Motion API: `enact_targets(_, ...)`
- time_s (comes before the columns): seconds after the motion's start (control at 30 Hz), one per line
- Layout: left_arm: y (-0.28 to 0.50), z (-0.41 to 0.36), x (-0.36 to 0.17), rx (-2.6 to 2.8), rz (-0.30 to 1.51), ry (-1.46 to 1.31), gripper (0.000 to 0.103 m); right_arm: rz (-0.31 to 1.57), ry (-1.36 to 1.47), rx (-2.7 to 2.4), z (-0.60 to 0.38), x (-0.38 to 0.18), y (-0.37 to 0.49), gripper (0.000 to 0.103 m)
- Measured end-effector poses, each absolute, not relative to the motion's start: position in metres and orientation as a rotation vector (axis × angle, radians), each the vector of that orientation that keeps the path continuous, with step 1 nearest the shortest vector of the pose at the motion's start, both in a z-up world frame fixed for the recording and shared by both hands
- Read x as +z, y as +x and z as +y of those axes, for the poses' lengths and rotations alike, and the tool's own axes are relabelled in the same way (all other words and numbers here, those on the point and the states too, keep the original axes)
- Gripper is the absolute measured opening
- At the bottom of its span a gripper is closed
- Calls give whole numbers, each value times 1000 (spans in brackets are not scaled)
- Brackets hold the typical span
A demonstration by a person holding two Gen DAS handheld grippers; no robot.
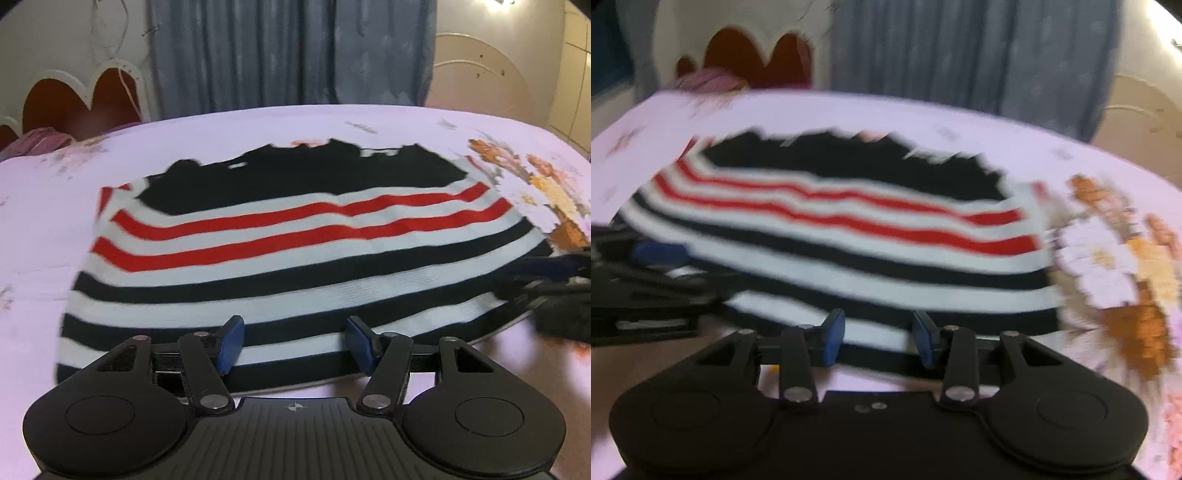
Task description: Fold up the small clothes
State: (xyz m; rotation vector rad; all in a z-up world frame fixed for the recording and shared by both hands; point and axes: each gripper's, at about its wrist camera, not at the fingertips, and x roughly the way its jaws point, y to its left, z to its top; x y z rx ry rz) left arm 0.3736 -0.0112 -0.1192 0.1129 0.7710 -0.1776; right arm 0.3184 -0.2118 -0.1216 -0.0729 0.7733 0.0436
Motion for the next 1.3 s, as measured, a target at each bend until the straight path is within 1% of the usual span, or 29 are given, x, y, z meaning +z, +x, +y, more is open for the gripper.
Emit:
enact_targets(0.13,377,6,-124,-160,784,106,60,785,-49,-50,-242,-126,315,37)
enact_targets(0.2,379,12,-128,-164,783,91,60,844,-36,-80,-256,-139,318,36)
enact_targets(0.27,379,14,-131,-176,776,90,60,824,-2,-54,-266,-142,315,36)
enact_targets(0.73,379,17,-129,-166,780,74,62,822,-7,-79,-260,-144,317,38)
enact_targets(0.9,354,61,-121,-67,730,-38,62,825,-1,-72,-262,-143,317,40)
enact_targets(1.0,332,97,-126,-27,725,-181,62,822,18,-68,-263,-138,315,40)
enact_targets(1.07,321,117,-138,2,731,-324,57,791,57,-53,-263,-131,311,36)
enact_targets(1.1,319,124,-144,16,730,-383,56,776,82,-41,-262,-128,311,25)
enact_targets(1.17,319,134,-154,39,703,-514,56,761,115,-12,-256,-124,314,14)
enact_targets(1.2,321,135,-157,45,689,-552,56,750,131,14,-250,-121,317,10)
enact_targets(1.3,336,140,-165,43,657,-650,56,744,157,79,-232,-115,332,8)
